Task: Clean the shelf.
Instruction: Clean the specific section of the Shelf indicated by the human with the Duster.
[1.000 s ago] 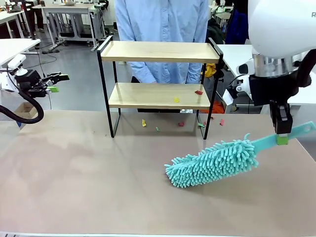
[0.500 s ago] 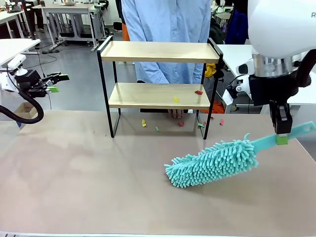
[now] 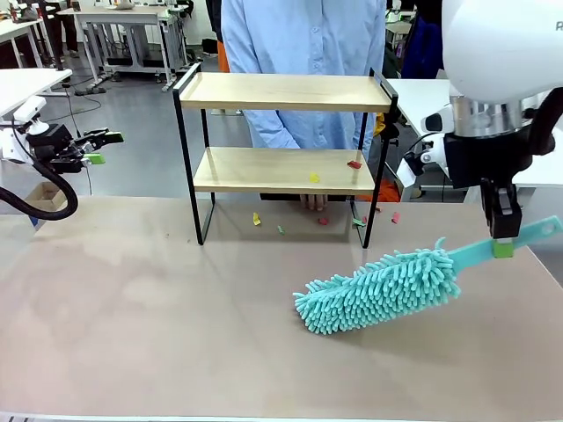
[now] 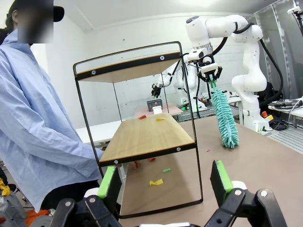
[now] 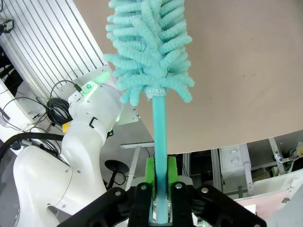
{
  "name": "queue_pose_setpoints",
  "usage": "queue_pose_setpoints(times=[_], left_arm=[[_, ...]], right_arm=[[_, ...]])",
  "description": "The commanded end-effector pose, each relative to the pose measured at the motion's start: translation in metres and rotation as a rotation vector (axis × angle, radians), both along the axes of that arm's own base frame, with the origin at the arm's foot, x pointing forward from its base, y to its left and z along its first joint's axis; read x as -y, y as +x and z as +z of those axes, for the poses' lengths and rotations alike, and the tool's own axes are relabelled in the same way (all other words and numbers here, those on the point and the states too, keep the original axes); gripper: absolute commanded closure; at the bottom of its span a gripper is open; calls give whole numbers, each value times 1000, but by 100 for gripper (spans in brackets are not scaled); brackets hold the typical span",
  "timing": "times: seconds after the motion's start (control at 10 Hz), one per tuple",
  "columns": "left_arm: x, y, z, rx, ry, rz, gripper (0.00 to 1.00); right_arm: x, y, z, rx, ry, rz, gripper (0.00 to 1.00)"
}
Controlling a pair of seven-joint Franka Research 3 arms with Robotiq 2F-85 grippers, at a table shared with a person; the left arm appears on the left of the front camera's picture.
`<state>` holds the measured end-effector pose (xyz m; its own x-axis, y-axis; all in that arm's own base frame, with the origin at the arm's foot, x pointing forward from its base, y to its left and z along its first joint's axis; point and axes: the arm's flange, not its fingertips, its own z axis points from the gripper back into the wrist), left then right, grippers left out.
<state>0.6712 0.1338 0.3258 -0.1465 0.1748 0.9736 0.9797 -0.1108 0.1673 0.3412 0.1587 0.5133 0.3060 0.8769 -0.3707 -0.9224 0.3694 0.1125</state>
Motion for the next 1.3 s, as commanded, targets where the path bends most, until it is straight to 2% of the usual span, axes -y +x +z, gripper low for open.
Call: queue_pose_setpoints(times=[0.0,0.3,0.5,0.6,0.9,1.1,1.2], left_arm=[[0,-1,2,18,8,-4,0],[0,-1,2,18,8,-4,0],[0,-1,2,18,8,-4,0],[0,-1,2,18,8,-4,0],[0,-1,2,18,8,-4,0],[0,-1,2,18,8,-4,0],[0,-1,2,18,8,-4,0]], right_arm=[[0,1,3,14,-3,0,87],[0,0,0,0,0,0,87],[-35,-10,12,135,50,-67,87],[-64,-18,19,222,37,-127,87],[-138,-17,11,303,41,-336,87],[-189,-9,5,388,100,-565,87],[-206,-1,-4,390,131,-656,87]])
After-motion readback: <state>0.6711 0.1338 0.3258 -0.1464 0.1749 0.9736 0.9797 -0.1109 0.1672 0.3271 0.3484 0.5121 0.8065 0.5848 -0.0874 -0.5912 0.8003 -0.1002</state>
